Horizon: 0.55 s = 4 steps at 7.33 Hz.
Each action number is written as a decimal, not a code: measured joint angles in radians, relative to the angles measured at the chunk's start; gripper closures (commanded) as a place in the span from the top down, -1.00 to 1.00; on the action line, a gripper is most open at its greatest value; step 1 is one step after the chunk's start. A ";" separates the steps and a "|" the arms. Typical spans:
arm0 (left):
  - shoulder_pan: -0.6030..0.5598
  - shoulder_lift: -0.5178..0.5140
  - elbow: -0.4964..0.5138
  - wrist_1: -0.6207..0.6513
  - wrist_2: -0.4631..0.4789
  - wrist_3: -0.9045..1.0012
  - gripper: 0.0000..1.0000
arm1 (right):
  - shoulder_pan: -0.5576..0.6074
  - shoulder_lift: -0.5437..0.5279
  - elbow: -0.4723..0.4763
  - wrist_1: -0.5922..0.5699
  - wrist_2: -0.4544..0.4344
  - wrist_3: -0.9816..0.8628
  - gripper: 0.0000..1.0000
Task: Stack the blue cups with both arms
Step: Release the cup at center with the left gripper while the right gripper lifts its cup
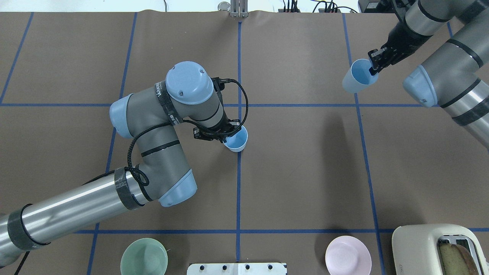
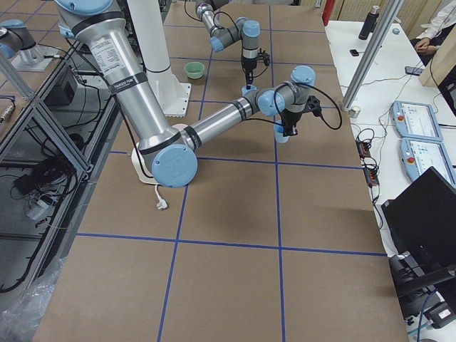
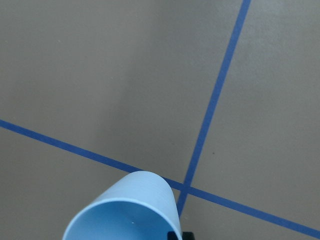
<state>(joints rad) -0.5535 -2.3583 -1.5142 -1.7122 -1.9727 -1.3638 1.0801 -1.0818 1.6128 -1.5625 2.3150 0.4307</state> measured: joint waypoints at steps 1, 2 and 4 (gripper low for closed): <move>0.001 0.000 0.001 -0.001 0.000 0.002 0.80 | -0.007 0.017 0.002 -0.001 0.001 0.028 -1.00; 0.001 0.001 -0.003 -0.001 0.006 0.005 0.94 | -0.020 0.039 0.005 -0.002 0.001 0.061 -1.00; -0.015 0.010 -0.055 0.007 0.018 0.017 0.94 | -0.066 0.094 0.022 -0.002 0.002 0.167 -1.00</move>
<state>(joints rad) -0.5684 -2.3488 -1.5695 -1.7052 -1.9545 -1.3465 1.0137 -0.9874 1.6348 -1.5646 2.3166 0.5977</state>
